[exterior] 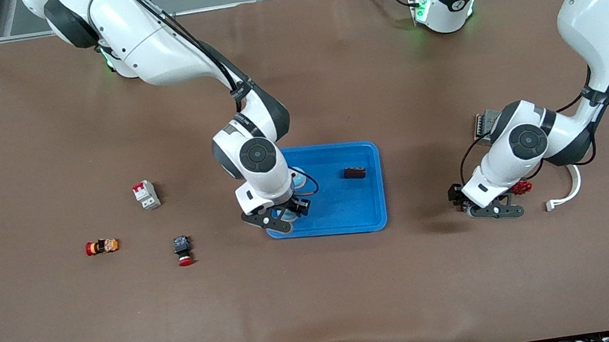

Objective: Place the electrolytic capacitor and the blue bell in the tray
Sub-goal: 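Release the bell into the tray with the right gripper while the left lifts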

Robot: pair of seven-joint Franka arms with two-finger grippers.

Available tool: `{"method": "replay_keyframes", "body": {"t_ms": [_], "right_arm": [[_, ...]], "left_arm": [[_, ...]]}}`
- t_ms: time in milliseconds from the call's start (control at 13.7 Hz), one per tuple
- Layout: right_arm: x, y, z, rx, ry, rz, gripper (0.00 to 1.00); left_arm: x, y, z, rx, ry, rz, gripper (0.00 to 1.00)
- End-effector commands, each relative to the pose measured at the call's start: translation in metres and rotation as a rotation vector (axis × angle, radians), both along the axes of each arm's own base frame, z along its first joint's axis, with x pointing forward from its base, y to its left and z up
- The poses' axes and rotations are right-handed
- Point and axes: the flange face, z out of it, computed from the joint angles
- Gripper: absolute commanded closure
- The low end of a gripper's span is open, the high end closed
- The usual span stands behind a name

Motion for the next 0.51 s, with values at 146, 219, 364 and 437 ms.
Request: {"method": "replay_keyframes", "body": {"t_ms": [146, 219, 364, 437], "right_arm": [[-0.0029, 0.0107, -0.0139, -0.005, -0.019, 0.015, 0.52], [-0.0037, 0.0116, -0.0149, -0.005, -0.018, 0.015, 0.52], [-0.0060, 0.0142, -0.0189, -0.005, -0.018, 0.020, 0.51], [-0.0060, 0.0142, -0.0189, -0.005, -0.018, 0.020, 0.51]], "left_arm": [[-0.0044, -0.0058, -0.0021, -0.005, 0.022, 0.107, 1.00], [-0.0043, -0.0060, -0.0019, -0.006, 0.021, 0.114, 1.00], [-0.0041, -0.0050, -0.0019, -0.007, 0.021, 0.121, 1.00], [-0.0042, -0.0058, -0.0015, -0.008, 0.020, 0.126, 1.00]]}}
